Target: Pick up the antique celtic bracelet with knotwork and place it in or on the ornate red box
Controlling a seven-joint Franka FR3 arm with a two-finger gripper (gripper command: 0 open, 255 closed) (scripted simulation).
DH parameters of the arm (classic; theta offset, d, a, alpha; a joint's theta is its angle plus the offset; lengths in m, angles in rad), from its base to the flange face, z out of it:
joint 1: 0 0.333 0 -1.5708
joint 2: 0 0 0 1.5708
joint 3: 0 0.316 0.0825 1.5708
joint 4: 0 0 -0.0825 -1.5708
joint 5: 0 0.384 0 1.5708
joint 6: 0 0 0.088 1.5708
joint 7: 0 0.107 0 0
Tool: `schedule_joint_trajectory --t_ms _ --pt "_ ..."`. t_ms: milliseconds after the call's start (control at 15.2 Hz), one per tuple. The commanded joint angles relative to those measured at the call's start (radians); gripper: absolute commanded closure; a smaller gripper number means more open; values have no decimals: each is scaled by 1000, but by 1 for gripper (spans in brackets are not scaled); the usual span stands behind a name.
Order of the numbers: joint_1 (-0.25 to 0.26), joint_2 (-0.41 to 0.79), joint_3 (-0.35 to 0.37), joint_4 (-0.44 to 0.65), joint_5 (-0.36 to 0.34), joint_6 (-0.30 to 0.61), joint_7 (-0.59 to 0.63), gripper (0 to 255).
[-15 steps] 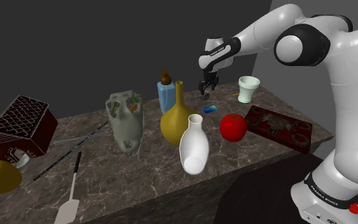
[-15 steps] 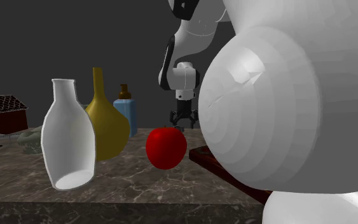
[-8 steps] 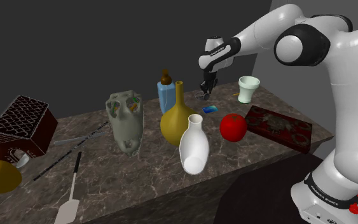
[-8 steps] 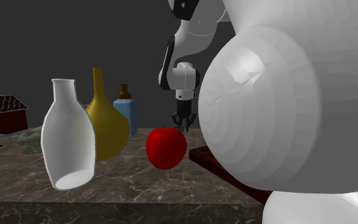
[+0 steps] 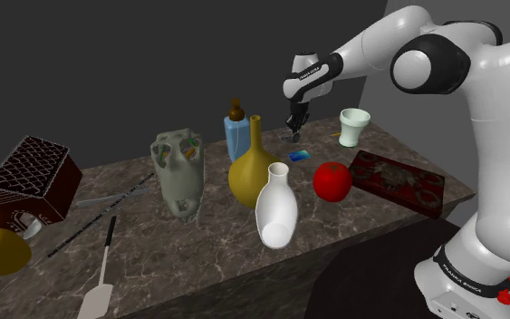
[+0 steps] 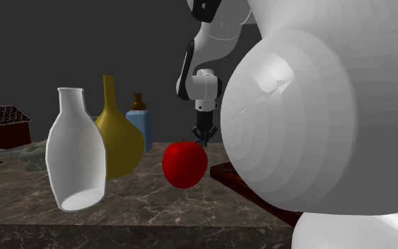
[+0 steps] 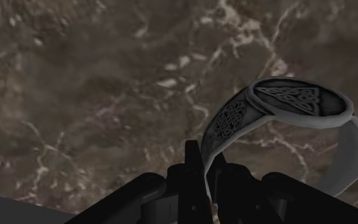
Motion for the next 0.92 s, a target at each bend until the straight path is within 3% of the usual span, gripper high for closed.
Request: schedule_joint_trajectory --t_ms 0,858 --pt "0 -7 -1 3 -1 -10 1 255" --pt "5 -87 -9 58 -14 -144 9 255"
